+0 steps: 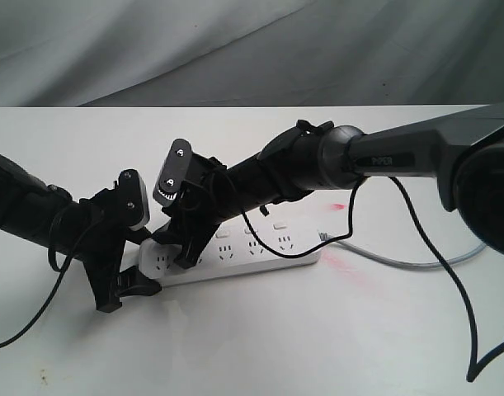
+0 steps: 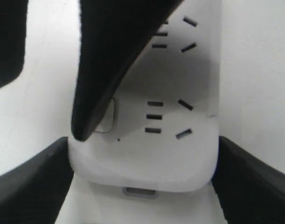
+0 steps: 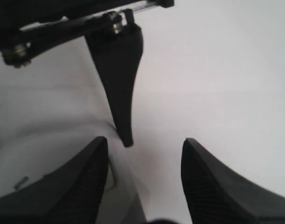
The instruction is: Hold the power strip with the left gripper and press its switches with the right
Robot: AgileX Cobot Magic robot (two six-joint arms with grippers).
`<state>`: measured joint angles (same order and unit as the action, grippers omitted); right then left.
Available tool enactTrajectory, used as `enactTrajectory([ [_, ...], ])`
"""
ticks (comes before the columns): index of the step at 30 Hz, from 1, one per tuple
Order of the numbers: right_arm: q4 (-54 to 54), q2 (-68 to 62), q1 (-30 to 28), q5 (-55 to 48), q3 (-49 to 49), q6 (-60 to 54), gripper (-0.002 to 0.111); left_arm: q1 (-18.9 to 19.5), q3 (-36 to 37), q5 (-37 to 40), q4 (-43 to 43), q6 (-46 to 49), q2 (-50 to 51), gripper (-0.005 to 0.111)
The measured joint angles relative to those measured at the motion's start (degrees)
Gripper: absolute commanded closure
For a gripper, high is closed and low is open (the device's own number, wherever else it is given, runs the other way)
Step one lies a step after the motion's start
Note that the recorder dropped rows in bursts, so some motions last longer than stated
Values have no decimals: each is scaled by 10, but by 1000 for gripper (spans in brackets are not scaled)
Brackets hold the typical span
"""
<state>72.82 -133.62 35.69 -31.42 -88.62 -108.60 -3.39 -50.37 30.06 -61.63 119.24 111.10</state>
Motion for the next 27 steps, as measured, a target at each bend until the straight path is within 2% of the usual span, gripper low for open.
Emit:
enactTrajectory([
  [27, -2, 40, 8, -14, 5, -2, 62, 0, 0, 0, 0, 0, 0, 61],
])
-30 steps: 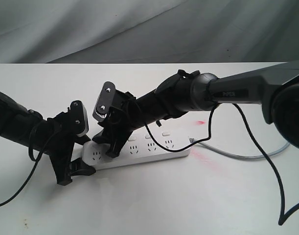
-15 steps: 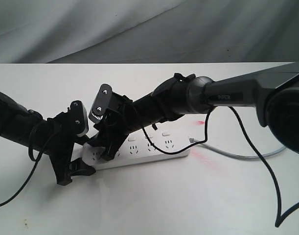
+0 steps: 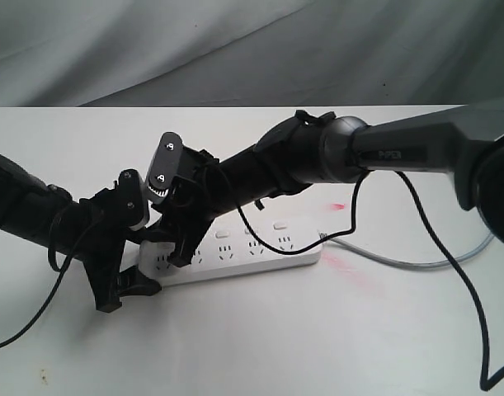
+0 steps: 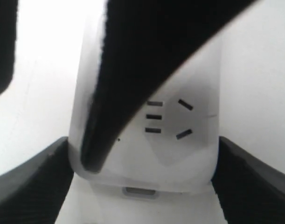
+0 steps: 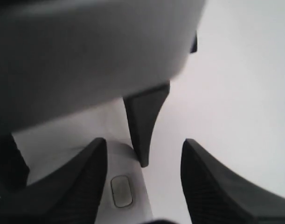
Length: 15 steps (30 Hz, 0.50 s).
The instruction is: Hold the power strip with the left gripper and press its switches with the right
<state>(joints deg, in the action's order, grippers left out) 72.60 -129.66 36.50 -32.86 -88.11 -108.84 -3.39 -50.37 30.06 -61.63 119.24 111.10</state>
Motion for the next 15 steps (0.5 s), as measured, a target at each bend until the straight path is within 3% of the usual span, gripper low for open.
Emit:
enactTrajectory([
  [15, -31, 17, -54, -51, 0, 25, 62, 0, 0, 0, 0, 1, 0, 61],
])
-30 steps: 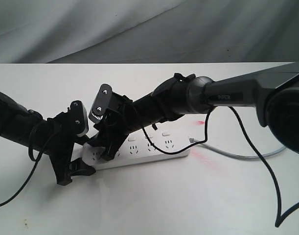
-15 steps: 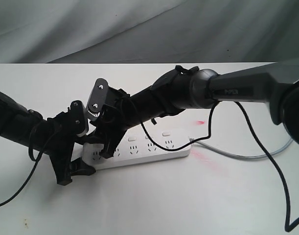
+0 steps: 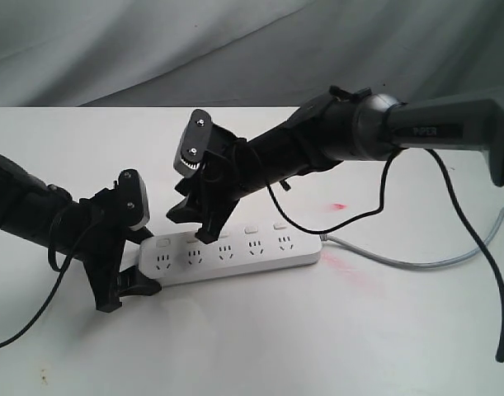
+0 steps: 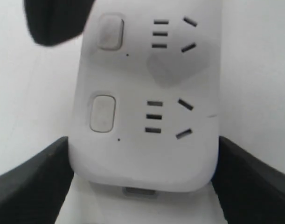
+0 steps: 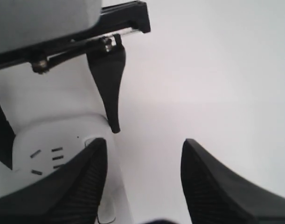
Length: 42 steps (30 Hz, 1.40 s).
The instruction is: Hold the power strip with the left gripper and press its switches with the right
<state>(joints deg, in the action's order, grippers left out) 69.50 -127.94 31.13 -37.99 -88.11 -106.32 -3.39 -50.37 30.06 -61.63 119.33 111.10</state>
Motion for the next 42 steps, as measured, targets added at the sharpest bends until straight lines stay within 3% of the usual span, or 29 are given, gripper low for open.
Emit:
enactTrajectory([
  [15, -34, 1, -15, -14, 28, -1, 62, 0, 0, 0, 0, 0, 0, 61],
  [42, 16, -23, -5, 13, 29, -46, 62, 0, 0, 0, 0, 0, 0, 61],
])
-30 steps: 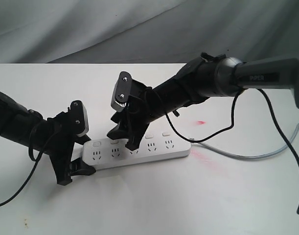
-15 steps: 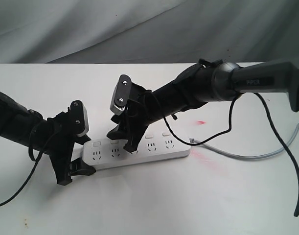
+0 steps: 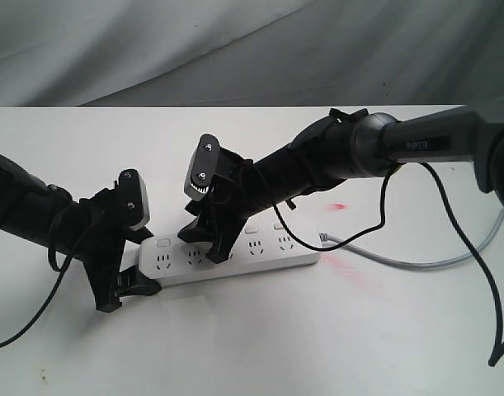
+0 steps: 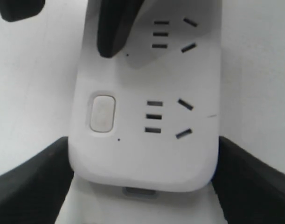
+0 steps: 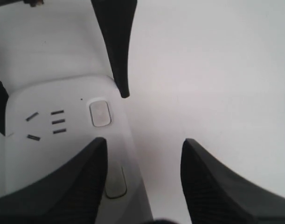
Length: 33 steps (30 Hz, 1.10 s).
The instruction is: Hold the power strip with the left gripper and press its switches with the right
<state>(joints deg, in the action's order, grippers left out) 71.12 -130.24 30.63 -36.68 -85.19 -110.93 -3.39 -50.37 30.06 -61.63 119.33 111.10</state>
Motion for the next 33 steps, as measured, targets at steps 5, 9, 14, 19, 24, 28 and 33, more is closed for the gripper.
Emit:
enactTrajectory([
  [5, -3, 0, 0, 4, 0, 0, 62, 0, 0, 0, 0, 0, 0, 61],
  [9, -3, 0, -2, 4, 0, 0, 62, 0, 0, 0, 0, 0, 0, 61],
  [14, -5, -1, -3, 8, -1, 0, 62, 0, 0, 0, 0, 0, 0, 61],
  [19, 2, -11, -3, -3, -5, 0, 62, 0, 0, 0, 0, 0, 0, 61],
  [24, 4, -12, -6, -6, -5, 0, 62, 0, 0, 0, 0, 0, 0, 61],
  [28, 3, -12, -10, -11, -5, 1, 62, 0, 0, 0, 0, 0, 0, 61],
  [33, 2, -12, -13, -12, -5, 1, 62, 0, 0, 0, 0, 0, 0, 61],
])
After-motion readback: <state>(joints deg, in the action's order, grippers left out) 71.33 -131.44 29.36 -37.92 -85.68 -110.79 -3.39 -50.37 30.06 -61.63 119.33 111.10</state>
